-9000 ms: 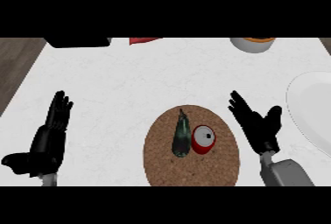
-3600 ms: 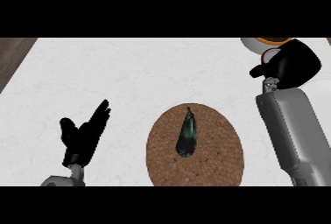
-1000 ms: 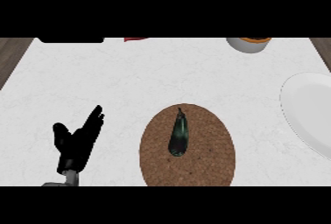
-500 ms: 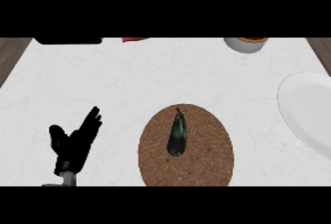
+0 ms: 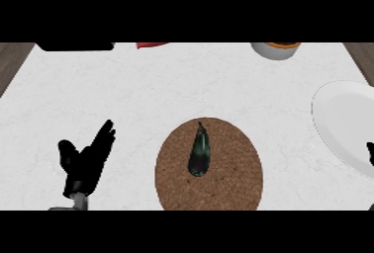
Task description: Pick the can from the placemat and place it in the plate
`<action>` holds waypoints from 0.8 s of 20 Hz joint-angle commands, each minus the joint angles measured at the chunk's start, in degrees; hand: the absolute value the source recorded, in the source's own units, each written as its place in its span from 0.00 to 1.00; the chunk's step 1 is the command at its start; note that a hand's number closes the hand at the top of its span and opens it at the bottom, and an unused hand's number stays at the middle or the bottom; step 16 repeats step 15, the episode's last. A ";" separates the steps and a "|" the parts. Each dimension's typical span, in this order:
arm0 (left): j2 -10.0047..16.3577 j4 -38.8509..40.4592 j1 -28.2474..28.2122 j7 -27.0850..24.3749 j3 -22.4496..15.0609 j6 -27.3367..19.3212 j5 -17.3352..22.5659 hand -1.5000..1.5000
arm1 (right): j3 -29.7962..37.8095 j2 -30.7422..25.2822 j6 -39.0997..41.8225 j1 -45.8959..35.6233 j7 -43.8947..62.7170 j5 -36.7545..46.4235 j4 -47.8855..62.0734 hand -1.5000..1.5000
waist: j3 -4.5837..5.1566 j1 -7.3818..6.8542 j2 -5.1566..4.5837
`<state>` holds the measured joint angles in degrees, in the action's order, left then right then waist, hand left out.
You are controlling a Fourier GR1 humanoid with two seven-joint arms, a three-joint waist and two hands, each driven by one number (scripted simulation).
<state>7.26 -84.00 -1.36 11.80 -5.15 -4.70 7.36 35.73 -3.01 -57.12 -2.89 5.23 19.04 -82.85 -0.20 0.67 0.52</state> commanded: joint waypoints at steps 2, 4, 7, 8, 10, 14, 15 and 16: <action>-1.10 0.28 -1.74 0.03 -1.20 -0.34 -1.35 0.50 | -12.88 2.90 -6.80 10.35 1.67 -1.25 -4.87 0.00 | 0.19 -0.53 -0.42; -0.79 2.29 0.67 1.68 -0.14 0.21 -0.66 0.50 | -15.65 2.94 -5.16 16.40 5.28 0.66 -11.45 0.00 | 0.23 -0.18 -0.42; -1.06 6.92 2.64 -2.20 1.75 1.00 -0.43 0.50 | -22.83 2.98 -9.66 19.38 11.37 5.55 -12.63 0.00 | 0.26 -0.26 -0.55; -1.43 1.66 -0.88 0.83 -0.72 0.56 -1.40 0.50 | -23.09 2.99 -9.55 19.04 12.13 7.10 -12.36 0.00 | 0.23 -0.57 -0.51; 0.20 4.38 0.73 -1.07 1.76 2.43 -0.18 0.50 | -28.85 3.00 -14.39 21.87 15.65 10.07 -14.20 0.00 | 0.25 -0.50 -0.56; -1.63 -1.71 -1.65 2.08 -0.84 0.12 -2.19 0.50 | -32.69 3.01 -16.19 25.62 20.89 15.08 -17.08 0.00 | 0.24 -0.62 -0.52; 0.01 -0.45 -1.67 1.95 0.15 3.44 -0.35 0.50 | -31.23 3.01 -15.59 25.34 20.40 14.16 -16.69 0.00 | 0.23 -0.58 -0.53; 0.01 -0.45 -1.67 1.95 0.15 3.44 -0.35 0.50 | -31.23 3.01 -15.59 25.34 20.40 14.16 -16.69 0.00 | 0.23 -0.58 -0.53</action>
